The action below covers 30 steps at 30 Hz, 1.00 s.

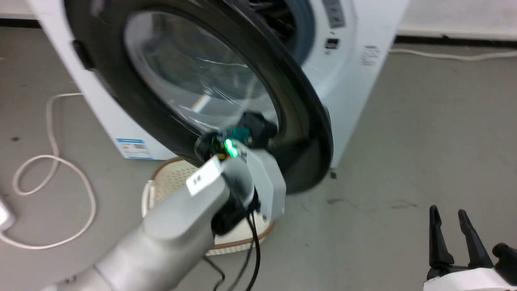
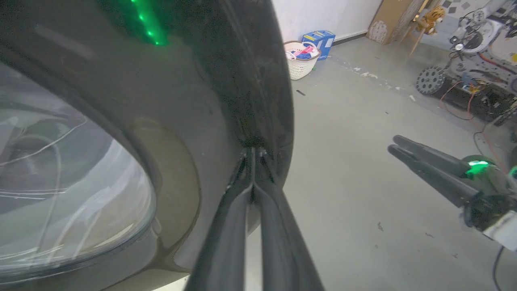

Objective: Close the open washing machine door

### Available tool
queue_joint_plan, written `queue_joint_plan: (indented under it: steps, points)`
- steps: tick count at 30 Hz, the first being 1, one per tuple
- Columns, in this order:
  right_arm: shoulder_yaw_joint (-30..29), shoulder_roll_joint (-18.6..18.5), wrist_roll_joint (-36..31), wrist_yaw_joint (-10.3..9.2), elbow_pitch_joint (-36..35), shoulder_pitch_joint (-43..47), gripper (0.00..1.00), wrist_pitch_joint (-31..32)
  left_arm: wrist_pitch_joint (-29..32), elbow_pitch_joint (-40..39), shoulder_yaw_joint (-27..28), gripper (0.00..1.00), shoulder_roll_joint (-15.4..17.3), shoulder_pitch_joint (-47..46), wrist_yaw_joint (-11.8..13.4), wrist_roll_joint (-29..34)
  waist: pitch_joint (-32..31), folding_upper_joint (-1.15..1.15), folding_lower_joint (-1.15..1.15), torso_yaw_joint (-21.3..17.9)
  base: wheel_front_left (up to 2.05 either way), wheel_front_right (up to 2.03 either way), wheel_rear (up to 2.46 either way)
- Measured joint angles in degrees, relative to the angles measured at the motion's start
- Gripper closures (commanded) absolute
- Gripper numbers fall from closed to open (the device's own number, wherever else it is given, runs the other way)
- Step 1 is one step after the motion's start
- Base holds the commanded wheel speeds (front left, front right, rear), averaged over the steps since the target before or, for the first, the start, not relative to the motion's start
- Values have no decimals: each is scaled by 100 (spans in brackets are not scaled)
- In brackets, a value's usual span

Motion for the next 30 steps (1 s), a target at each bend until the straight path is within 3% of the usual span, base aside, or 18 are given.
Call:
queue_joint_plan:
  steps: [7, 11, 15, 19, 23, 26, 30]
  points:
    - [-31, -1, 0, 0, 4, -20, 0, 0, -594, 1054, 181, 100, -537, -557, 4, 40, 171, 0, 0, -272, 0, 0, 0]
    - [-51, -1, -7, 0, 15, 6, 0, 0, -1082, 1095, 356, 100, -698, -716, 3, -179, 32, 0, 0, -129, 0, 0, 0]
    - [-35, 0, -46, 0, 15, 74, 0, 0, -1673, 1059, 751, 100, -625, -857, 14, -219, -180, 0, -1, 122, 0, 0, 0]
    - [33, 1, -46, 0, 18, 111, 0, 0, -1827, 814, 1343, 100, -303, -854, 478, 264, -387, 0, -1, 379, 0, 0, 0]
    - [132, 2, -44, 0, 18, 115, 0, 0, -1835, 34, 2267, 100, 130, -380, 1069, 1198, -539, 0, -2, 609, 0, 0, 0]
    - [158, 1, -35, 0, 22, 121, 0, 0, -1834, -392, 2856, 100, 355, 393, 1295, 1614, -634, 0, -1, 708, 0, 0, 0]
    - [186, 2, -27, 0, 27, 191, 0, 0, -1834, -831, 3713, 100, 408, 1400, 1527, 1793, -730, 0, -2, 769, 0, 0, 0]
